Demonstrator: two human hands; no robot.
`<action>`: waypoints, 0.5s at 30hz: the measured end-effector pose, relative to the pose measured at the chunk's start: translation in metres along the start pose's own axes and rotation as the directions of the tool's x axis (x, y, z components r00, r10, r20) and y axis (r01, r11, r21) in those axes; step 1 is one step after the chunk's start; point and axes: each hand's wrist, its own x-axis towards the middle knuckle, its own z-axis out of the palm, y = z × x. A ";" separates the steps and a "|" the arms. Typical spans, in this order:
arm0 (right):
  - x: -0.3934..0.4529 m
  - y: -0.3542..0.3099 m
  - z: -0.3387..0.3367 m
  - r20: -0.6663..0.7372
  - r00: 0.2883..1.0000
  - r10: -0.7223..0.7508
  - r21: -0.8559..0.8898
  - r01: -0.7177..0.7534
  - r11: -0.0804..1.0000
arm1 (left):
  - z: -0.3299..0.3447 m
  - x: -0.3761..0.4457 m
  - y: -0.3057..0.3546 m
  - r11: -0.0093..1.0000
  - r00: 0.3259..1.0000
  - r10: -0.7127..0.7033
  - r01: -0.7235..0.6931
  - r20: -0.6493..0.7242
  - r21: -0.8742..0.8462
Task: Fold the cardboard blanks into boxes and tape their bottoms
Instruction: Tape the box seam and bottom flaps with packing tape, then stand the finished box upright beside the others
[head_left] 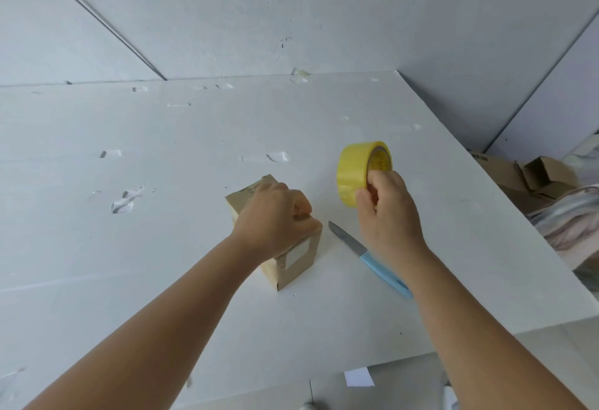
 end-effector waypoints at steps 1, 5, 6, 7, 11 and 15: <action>0.000 0.008 -0.001 0.024 0.999 0.029 -0.074 -0.027 0.997 | 0.003 -0.007 -0.002 0.999 1.000 0.027 -0.027 0.016 0.032; -0.007 0.048 -0.003 0.187 0.960 0.209 -0.440 -0.108 0.891 | 0.011 -0.028 -0.011 0.981 0.990 0.134 -0.137 0.032 0.138; -0.010 0.057 -0.004 0.225 0.935 0.272 -0.520 -0.121 0.846 | 0.012 -0.031 -0.015 0.978 0.987 0.162 -0.162 0.015 0.130; -0.013 0.069 -0.003 0.258 0.905 0.339 -0.589 -0.131 0.798 | 0.012 -0.033 -0.019 0.975 0.982 0.189 -0.187 -0.005 0.116; -0.029 0.096 0.002 0.340 0.799 0.497 -0.690 -0.147 0.709 | 0.016 -0.042 -0.038 0.954 0.949 0.294 -0.284 -0.116 0.094; -0.034 0.074 0.013 0.292 0.893 0.342 -0.519 -0.152 0.841 | 0.028 -0.057 -0.050 0.953 0.965 0.215 -0.174 -0.148 0.249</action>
